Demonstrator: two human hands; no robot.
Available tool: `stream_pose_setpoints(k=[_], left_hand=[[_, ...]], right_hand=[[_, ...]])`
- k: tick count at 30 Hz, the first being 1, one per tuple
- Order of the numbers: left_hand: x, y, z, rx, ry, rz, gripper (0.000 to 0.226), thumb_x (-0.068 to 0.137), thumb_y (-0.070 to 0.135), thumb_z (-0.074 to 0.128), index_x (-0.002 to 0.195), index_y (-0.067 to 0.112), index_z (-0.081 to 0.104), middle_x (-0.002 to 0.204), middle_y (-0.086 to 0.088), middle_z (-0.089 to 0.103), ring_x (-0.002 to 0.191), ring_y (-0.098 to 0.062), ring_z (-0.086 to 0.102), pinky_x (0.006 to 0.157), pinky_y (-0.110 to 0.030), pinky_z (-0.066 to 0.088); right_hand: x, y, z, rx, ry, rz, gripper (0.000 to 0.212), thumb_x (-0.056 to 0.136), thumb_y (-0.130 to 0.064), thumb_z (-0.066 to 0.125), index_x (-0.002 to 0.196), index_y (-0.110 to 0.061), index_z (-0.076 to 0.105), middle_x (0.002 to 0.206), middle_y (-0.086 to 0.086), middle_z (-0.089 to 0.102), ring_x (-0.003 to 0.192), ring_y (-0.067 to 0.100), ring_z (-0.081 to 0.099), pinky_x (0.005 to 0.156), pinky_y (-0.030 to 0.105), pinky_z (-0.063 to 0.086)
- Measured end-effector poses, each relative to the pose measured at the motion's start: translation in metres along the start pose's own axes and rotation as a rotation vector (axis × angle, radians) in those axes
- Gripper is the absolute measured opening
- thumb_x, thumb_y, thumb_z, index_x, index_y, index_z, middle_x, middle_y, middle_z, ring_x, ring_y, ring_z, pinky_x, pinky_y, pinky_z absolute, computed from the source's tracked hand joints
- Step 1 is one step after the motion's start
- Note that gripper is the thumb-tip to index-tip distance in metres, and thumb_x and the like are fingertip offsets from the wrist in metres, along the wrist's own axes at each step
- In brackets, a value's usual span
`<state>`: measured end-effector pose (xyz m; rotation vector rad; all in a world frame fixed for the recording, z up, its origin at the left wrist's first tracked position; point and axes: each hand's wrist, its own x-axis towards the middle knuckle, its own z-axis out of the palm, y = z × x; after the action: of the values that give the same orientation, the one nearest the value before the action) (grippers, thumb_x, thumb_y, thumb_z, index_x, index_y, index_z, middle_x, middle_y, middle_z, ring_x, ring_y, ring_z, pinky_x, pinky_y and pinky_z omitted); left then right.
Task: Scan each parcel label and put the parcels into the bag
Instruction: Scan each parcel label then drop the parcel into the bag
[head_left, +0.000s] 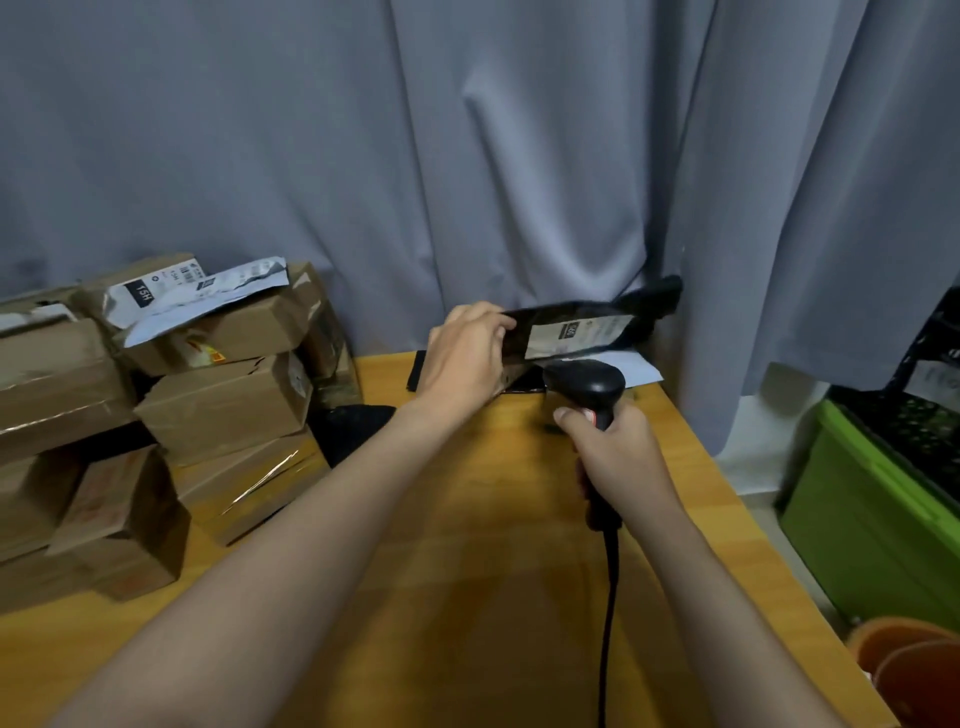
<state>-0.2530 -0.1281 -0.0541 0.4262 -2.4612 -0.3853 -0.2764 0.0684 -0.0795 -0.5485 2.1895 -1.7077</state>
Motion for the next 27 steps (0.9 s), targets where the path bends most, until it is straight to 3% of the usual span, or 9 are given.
stream_pose_setpoints(k=[4, 11, 17, 21, 25, 27], left_hand=[[-0.017, 0.003, -0.058, -0.137, 0.139, -0.04, 0.022, 0.099, 0.008, 0.063, 0.112, 0.014, 0.079, 0.112, 0.003, 0.071, 0.106, -0.014, 0.064, 0.091, -0.017, 0.042], [-0.09, -0.013, -0.148, -0.134, 0.208, -0.198, 0.024, 0.095, 0.007, 0.067, 0.101, 0.023, 0.083, 0.097, 0.015, 0.07, 0.093, -0.003, 0.061, 0.083, -0.015, 0.042], [-0.194, -0.049, -0.187, -0.368, 0.142, -0.663, 0.022, 0.098, 0.008, 0.066, 0.099, 0.024, 0.081, 0.106, 0.002, 0.075, 0.102, -0.013, 0.068, 0.092, -0.032, 0.055], [-0.279, -0.078, -0.197, -0.457, -0.035, -0.895, 0.023, 0.1, 0.003, 0.063, 0.11, 0.016, 0.078, 0.112, -0.006, 0.074, 0.09, -0.015, 0.068, 0.067, -0.025, 0.054], [-0.329, -0.095, -0.206, -0.372, -0.401, -1.016, 0.018, 0.101, 0.017, 0.064, 0.092, 0.009, 0.079, 0.078, -0.011, 0.078, 0.053, -0.013, 0.065, 0.045, -0.021, 0.045], [-0.345, -0.101, -0.214, -0.256, -0.52, -1.024, 0.024, 0.099, 0.026, 0.067, 0.085, 0.008, 0.076, 0.072, -0.006, 0.076, 0.058, -0.015, 0.069, 0.048, -0.022, 0.048]], right_hand=[[-0.028, -0.019, 0.009, 0.018, -0.046, -0.066, 0.024, 0.098, -0.025, 0.069, 0.083, -0.013, 0.054, 0.059, 0.006, 0.056, 0.047, 0.019, 0.057, 0.049, 0.035, 0.049], [-0.091, -0.042, 0.032, 0.012, -0.182, -0.102, 0.018, 0.097, -0.023, 0.07, 0.089, -0.013, 0.058, 0.064, 0.008, 0.057, 0.048, 0.022, 0.055, 0.046, 0.034, 0.047], [-0.146, -0.041, 0.057, -0.009, -0.288, -0.058, 0.023, 0.097, -0.023, 0.07, 0.083, -0.01, 0.059, 0.056, 0.009, 0.055, 0.044, 0.023, 0.053, 0.045, 0.032, 0.045], [-0.182, -0.036, 0.082, -0.037, -0.364, -0.029, 0.016, 0.096, -0.023, 0.071, 0.088, -0.012, 0.063, 0.061, 0.004, 0.058, 0.05, 0.021, 0.056, 0.047, 0.034, 0.046], [-0.192, -0.034, 0.098, -0.06, -0.376, -0.027, 0.02, 0.095, -0.023, 0.072, 0.084, -0.012, 0.06, 0.062, 0.005, 0.056, 0.049, 0.021, 0.054, 0.047, 0.035, 0.045], [-0.201, -0.036, 0.109, -0.063, -0.397, -0.038, 0.015, 0.095, -0.024, 0.072, 0.088, -0.014, 0.064, 0.064, 0.004, 0.057, 0.052, 0.022, 0.056, 0.05, 0.036, 0.046]])
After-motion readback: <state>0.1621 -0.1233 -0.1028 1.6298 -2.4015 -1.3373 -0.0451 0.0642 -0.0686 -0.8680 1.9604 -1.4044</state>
